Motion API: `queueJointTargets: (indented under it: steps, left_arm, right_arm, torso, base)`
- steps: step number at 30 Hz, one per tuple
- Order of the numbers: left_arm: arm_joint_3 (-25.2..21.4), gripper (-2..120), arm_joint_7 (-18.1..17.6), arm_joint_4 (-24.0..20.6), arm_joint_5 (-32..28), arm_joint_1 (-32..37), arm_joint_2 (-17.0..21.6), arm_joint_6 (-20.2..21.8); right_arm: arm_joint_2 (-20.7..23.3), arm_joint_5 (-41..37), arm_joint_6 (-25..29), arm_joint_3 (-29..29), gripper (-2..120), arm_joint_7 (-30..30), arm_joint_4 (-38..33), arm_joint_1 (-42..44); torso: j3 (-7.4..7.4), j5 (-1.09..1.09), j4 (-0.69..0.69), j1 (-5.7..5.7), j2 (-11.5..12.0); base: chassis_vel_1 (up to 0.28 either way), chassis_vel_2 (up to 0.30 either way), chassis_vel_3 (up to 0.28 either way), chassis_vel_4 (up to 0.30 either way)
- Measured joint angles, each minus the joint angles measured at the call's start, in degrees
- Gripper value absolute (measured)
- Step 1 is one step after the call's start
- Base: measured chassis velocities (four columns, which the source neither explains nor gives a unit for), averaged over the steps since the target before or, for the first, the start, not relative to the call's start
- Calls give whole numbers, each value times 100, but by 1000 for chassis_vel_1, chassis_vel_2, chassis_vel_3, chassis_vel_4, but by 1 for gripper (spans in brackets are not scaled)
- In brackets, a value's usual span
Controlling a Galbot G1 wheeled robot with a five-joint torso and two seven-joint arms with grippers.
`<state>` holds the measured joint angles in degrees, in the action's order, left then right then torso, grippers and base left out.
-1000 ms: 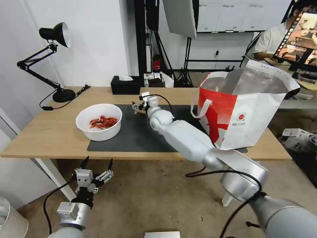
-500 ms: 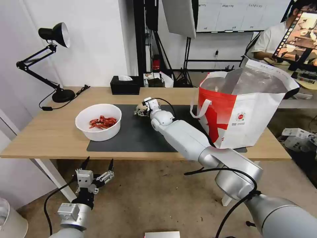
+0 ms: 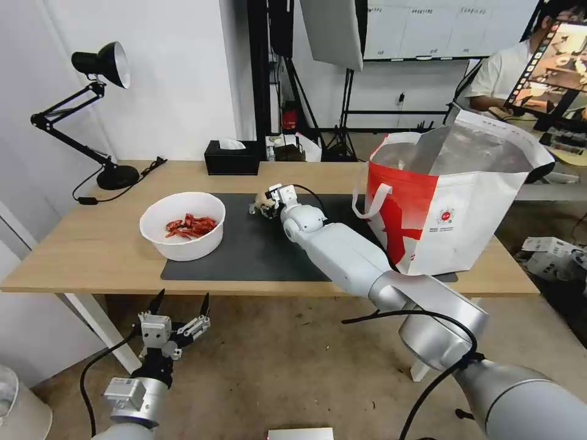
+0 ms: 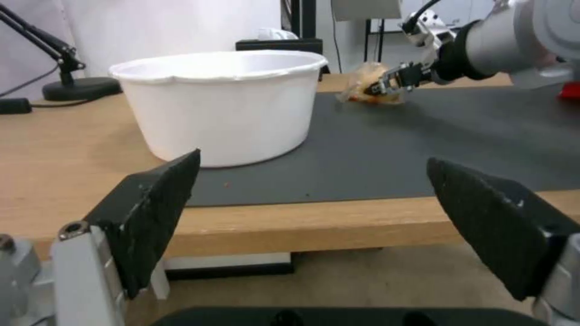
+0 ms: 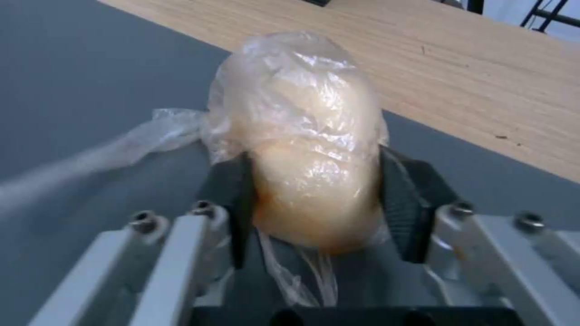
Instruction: Pick up the trash from the table and place it into the takeout bag.
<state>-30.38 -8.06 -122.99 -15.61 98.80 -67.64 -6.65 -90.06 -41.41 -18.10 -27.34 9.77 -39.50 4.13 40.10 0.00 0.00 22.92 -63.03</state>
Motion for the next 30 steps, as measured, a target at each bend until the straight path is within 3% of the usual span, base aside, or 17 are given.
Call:
queueJointTargets:
  steps: [9, 14, 15, 16, 18, 19, 22, 23, 24, 26, 27, 30]
  left_arm:
    - [65, 100, 2, 44, -142, -107, 53, 3]
    - [66, 100, 2, 60, -154, -119, 74, 4]
    - [66, 100, 2, 58, -154, -101, 73, 5]
    - [66, 100, 2, 58, -154, -101, 73, 5]
    - [63, 100, 2, 34, -153, -72, 60, 5]
    - [63, 100, 2, 34, -153, -72, 60, 5]
    - [53, 100, -1, -31, -151, -30, 39, 4]
    - [53, 100, -1, -31, -151, -30, 39, 4]
    - [49, 100, 2, -90, -158, -12, 35, 4]
    - [20, 100, -2, -245, -195, 50, 34, 4]
    - [20, 100, -2, -245, -195, 50, 34, 4]
    - [-16, 100, -3, -393, -206, 138, 50, 5]
  right_arm:
    - [26, -27, -10, 69, 11, 42, -103, 66]
    - [160, -105, -5, 58, 3, 150, -397, 161]
    - [391, -176, -1, 5, 3, 382, -900, 250]
    - [391, -176, -1, 5, 3, 382, -900, 250]
    - [861, -271, 16, -87, 3, 809, -1891, 386]
    - [861, -271, 16, -87, 3, 809, -1891, 386]
    - [1708, -267, 107, -108, 3, 1612, -3527, 691]
    - [1708, -267, 107, -108, 3, 1612, -3527, 691]
    - [1943, -193, 206, -76, 3, 1787, -3978, 792]
    - [2376, -37, 407, 94, 3, 2074, -4867, 1118]
    - [2376, -37, 407, 94, 3, 2074, -4867, 1118]
    - [2902, 7, 559, 622, 2, 2441, -6001, 1677]
  torso:
    - [0, 0, 0, 0, 0]
    - [0, 0, 0, 0, 0]
    - [1, 0, 1, 1, 1]
    - [1, 0, 1, 1, 1]
    - [1, 1, 2, 0, 0]
    - [1, 1, 2, 0, 0]
    - [1, 1, -3, 0, 0]
    - [1, 1, -3, 0, 0]
    - [1, 1, -2, 0, 0]
    - [0, 3, -3, 0, 0]
    - [0, 3, -3, 0, 0]
    - [0, 1, -1, -1, 0]
  base:
    - [0, 0, 0, 0]
    - [0, 0, 0, 0]
    - [0, 0, 0, 0]
    - [0, 0, 0, 0]
    - [0, 0, 0, 0]
    - [0, 0, 0, 0]
    - [0, 0, 0, 0]
    - [0, 0, 0, 0]
    - [0, 0, 0, 0]
    - [0, 0, 0, 0]
    - [0, 0, 0, 0]
    - [0, 0, 0, 0]
